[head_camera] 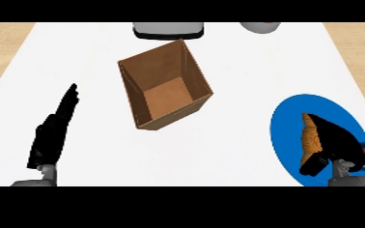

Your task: Pick the croissant from the plate and place it in the cardboard box

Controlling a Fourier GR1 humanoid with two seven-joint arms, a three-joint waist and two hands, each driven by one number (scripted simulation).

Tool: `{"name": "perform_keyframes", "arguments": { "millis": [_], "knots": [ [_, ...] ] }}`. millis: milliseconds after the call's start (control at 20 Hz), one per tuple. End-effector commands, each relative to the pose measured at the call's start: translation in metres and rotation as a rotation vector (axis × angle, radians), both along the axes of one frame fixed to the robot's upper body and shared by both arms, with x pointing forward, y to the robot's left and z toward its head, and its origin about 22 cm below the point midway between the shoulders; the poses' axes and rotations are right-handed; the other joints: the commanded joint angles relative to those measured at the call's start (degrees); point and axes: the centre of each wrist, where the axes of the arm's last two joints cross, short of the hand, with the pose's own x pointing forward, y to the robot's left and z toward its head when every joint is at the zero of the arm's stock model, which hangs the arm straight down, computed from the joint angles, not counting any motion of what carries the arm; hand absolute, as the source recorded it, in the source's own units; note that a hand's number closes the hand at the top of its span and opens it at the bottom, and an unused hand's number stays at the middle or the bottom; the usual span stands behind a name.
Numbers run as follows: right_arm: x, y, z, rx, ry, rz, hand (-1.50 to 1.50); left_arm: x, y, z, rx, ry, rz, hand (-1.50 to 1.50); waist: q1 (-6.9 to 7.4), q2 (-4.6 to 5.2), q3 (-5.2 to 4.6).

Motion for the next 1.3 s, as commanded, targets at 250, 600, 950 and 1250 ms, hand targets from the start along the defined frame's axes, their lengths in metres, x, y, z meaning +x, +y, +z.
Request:
{"name": "perform_keyframes", "arguments": {
  "millis": [250,600,950,1250],
  "knots": [
    [-0.007,-0.002,-0.01,-0.164,-0.135,0.067,1.5,-0.006,-0.008,-0.001,0.001,0.002,-0.002,0.0,-0.07,0.01,0.03],
    [0.055,0.057,0.035,-0.103,-0.235,0.597,1.5,0.008,-0.025,0.016,0.01,-0.034,-0.105,0.0,7.32,1.69,0.23],
    [0.086,0.09,0.082,0.006,-0.343,1.171,1.5,0.02,-0.052,0.026,-0.006,-0.084,-0.212,0.0,12.98,3.67,0.54],
    [0.128,0.071,0.125,0.099,-0.473,1.395,1.5,0.025,-0.045,0.028,0.011,-0.076,-0.186,0.0,10.98,3.56,0.46]
  ]
}}
